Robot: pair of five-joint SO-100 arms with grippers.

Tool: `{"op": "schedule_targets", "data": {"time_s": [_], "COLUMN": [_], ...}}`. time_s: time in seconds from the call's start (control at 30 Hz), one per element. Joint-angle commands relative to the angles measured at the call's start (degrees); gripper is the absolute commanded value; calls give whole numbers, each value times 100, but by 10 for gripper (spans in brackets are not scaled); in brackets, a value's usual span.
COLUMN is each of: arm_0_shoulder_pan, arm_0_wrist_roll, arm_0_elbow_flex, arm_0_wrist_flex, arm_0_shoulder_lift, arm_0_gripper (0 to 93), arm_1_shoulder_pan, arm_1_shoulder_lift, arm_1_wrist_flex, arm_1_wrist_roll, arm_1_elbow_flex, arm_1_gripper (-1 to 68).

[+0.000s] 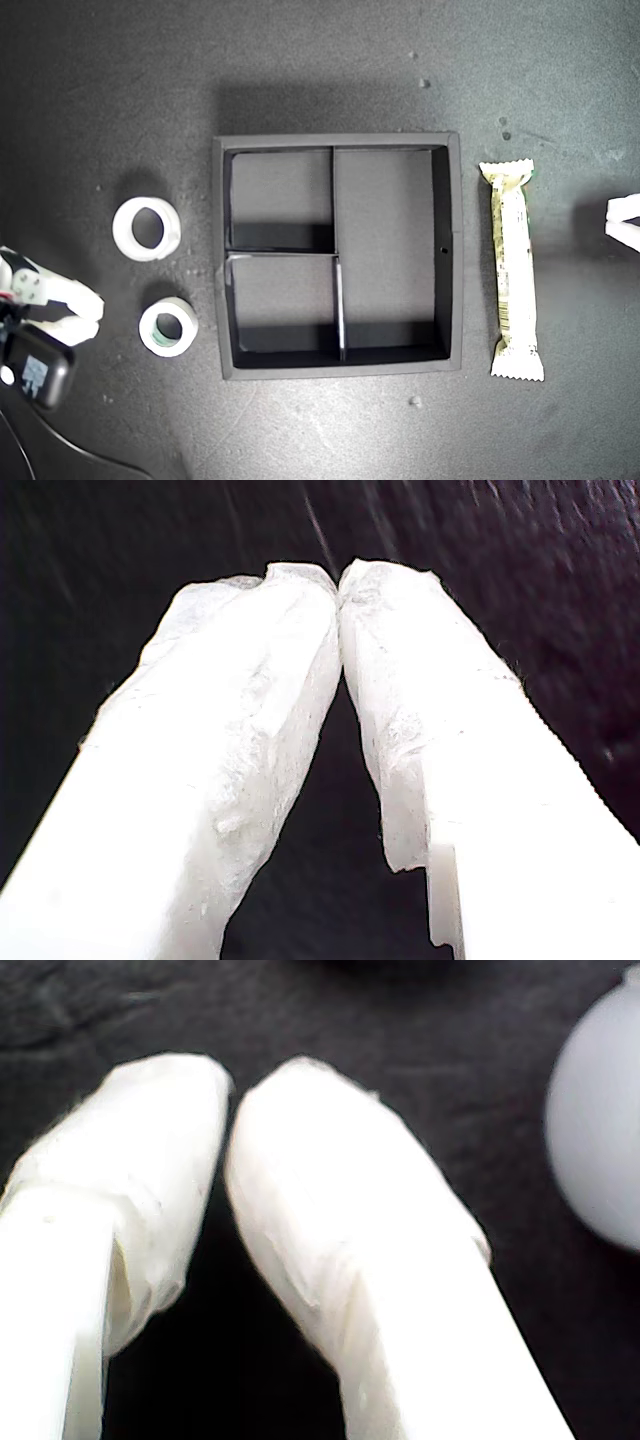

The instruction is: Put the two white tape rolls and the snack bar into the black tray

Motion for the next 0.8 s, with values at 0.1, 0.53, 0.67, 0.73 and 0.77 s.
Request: {"op": "schedule_targets", "data": {"time_s": [0.1, 0.53, 0.67, 0.73, 0.77], "arm_0_shoulder_pan": [-791, -1107, -1107, -1125, -1160], "arm_0_wrist_roll": [1327, 2549, 2795, 2892, 2936], "arm_0_elbow_flex": [-853, -3524, -3727, -3762, -3771], "arm_0_wrist_flex": [114, -211, -396, -439, -439], "arm_0_shoulder_lift": [237, -3894, -4553, -4729, -4816], "arm_0_gripper": [56, 84, 98, 104, 108], "arm_1_shoulder_pan": [18, -325, -800, -1020, -1107], "arm_1_shoulder_lift": [-35, -1854, -3533, -4298, -4623], "arm_1_wrist_flex": [-193, -18, 0, 79, 132], "arm_1_wrist_roll": [-1397, -2813, -3155, -3278, -3313], "arm_1_elbow_flex": [-1230, -3393, -4280, -4720, -4922], "arm_1_gripper": [-3, 174, 209, 217, 219]}}
